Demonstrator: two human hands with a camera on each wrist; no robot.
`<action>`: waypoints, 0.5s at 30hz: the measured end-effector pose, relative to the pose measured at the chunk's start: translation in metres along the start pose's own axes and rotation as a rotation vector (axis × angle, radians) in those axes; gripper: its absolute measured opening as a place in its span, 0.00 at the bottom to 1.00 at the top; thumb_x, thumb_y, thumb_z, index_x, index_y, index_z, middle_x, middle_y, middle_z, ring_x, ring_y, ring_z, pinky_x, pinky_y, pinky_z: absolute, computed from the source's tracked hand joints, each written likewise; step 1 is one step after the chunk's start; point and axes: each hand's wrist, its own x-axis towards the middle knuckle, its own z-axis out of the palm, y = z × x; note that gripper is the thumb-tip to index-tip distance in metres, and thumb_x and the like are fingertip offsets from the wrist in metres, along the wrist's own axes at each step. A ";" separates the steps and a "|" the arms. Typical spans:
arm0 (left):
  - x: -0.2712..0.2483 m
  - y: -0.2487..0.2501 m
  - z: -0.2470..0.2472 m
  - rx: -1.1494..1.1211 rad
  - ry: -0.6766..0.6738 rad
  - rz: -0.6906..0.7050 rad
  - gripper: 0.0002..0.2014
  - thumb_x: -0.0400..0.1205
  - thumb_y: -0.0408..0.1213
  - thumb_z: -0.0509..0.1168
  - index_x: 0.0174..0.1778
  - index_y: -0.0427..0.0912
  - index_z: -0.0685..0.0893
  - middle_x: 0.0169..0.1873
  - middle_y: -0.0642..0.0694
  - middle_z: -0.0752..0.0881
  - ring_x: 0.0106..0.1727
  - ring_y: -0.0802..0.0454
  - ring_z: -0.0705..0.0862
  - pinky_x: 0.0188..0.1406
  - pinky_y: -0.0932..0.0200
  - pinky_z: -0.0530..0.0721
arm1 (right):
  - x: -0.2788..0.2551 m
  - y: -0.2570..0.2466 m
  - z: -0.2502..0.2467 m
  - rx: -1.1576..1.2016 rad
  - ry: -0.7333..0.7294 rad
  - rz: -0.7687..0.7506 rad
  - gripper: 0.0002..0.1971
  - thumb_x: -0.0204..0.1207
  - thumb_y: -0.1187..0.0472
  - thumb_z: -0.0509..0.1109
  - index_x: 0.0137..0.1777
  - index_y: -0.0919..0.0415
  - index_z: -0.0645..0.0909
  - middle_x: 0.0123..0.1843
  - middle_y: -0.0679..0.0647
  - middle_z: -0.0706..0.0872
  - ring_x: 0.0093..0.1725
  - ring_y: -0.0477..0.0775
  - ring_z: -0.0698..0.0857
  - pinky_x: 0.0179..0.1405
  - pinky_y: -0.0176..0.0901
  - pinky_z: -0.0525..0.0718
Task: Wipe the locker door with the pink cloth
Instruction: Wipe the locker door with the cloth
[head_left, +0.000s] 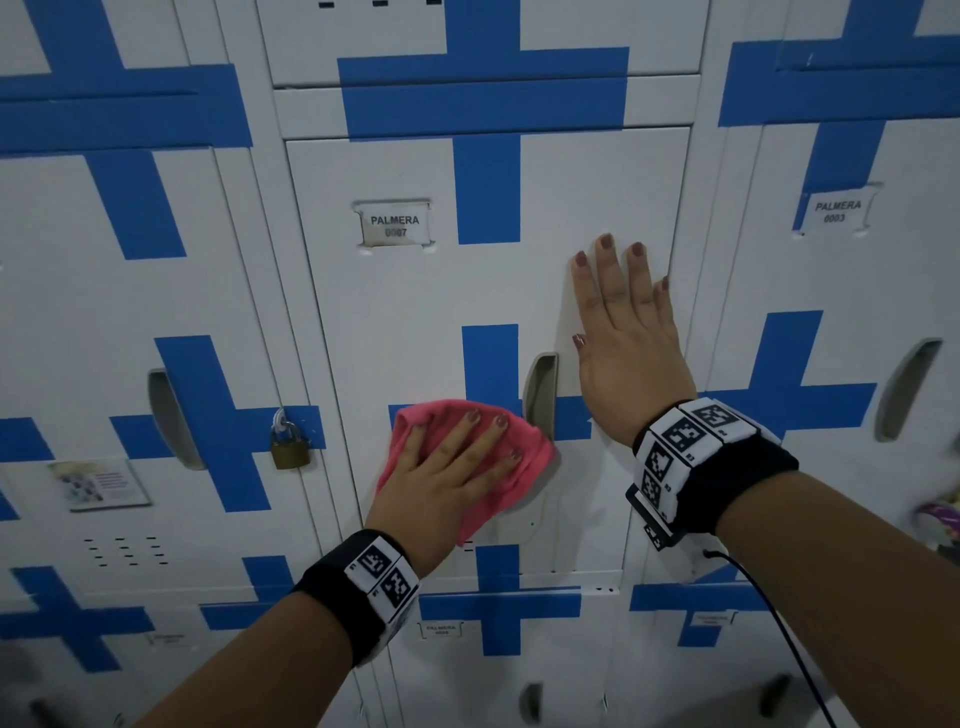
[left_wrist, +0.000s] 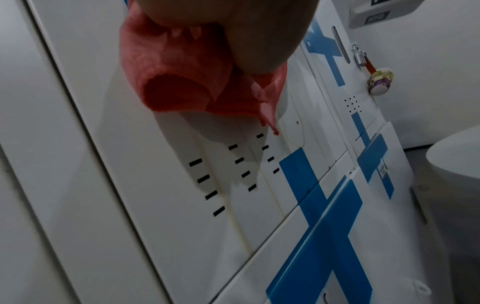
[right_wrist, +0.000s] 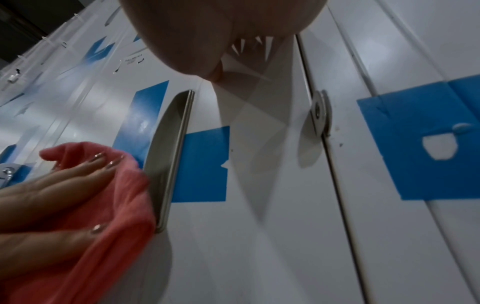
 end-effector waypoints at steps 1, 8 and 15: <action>-0.001 0.000 0.000 0.015 0.000 0.019 0.51 0.58 0.50 0.80 0.78 0.56 0.64 0.80 0.49 0.60 0.80 0.44 0.58 0.74 0.27 0.54 | 0.000 0.000 0.000 -0.002 0.002 -0.001 0.37 0.81 0.64 0.56 0.83 0.57 0.37 0.82 0.50 0.31 0.81 0.56 0.33 0.80 0.59 0.39; -0.012 -0.018 0.002 0.044 -0.053 0.146 0.46 0.58 0.44 0.82 0.74 0.57 0.72 0.77 0.52 0.63 0.78 0.49 0.62 0.76 0.34 0.59 | 0.000 0.001 -0.002 -0.010 -0.009 -0.004 0.37 0.81 0.64 0.56 0.83 0.56 0.37 0.82 0.50 0.31 0.82 0.58 0.34 0.80 0.58 0.39; -0.029 -0.038 0.012 0.032 -0.103 0.161 0.49 0.59 0.40 0.81 0.76 0.55 0.66 0.82 0.52 0.49 0.82 0.52 0.36 0.79 0.42 0.43 | 0.000 0.002 -0.002 -0.012 -0.022 -0.011 0.37 0.81 0.64 0.56 0.83 0.56 0.37 0.82 0.51 0.31 0.81 0.58 0.33 0.79 0.58 0.38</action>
